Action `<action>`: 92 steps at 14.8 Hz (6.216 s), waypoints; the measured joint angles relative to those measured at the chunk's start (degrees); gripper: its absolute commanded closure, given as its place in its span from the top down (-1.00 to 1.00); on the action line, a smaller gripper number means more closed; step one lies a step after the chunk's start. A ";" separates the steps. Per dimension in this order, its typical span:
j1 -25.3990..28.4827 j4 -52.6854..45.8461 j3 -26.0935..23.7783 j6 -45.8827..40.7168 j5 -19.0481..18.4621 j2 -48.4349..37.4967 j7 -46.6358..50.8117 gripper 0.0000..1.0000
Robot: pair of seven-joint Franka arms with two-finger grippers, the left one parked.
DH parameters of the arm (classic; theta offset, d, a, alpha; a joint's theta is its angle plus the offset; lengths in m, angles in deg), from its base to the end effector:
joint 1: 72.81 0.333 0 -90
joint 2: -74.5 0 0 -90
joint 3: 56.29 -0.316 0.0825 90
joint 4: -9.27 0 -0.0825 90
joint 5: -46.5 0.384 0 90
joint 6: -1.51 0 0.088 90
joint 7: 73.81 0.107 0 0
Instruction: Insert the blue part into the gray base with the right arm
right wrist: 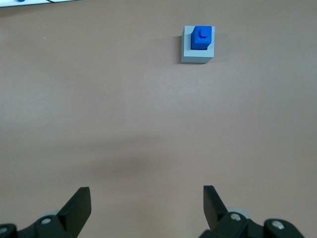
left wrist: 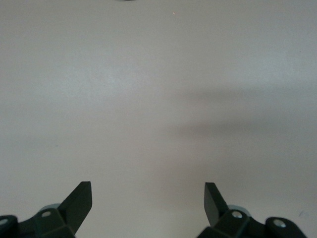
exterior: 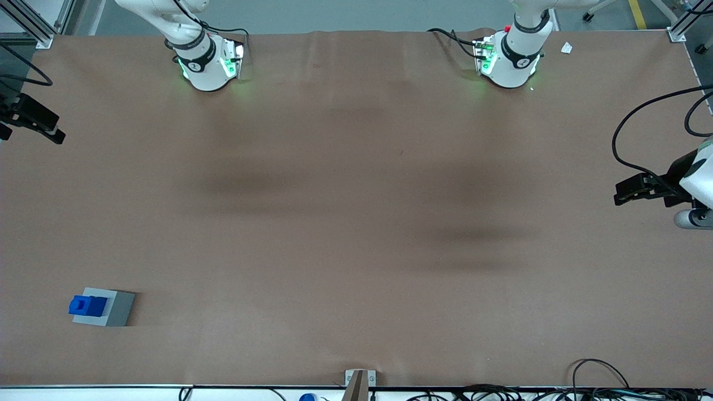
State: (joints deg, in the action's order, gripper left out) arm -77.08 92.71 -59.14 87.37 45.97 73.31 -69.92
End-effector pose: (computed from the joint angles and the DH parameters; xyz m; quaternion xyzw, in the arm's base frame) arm 0.5397 -0.0141 0.6829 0.9984 -0.0468 0.0316 0.0044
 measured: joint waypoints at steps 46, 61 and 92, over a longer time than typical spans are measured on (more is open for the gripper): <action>-10.39 -1.43 1.27 50.38 -2.18 41.04 -6.56 1.00; -10.22 -8.17 0.20 55.65 -2.16 48.10 -6.59 0.36; -4.08 -17.83 -2.19 41.23 -1.97 47.39 -3.25 -0.92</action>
State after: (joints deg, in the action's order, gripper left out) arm -81.16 74.88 -61.33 128.59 44.00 120.70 -73.17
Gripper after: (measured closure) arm 0.489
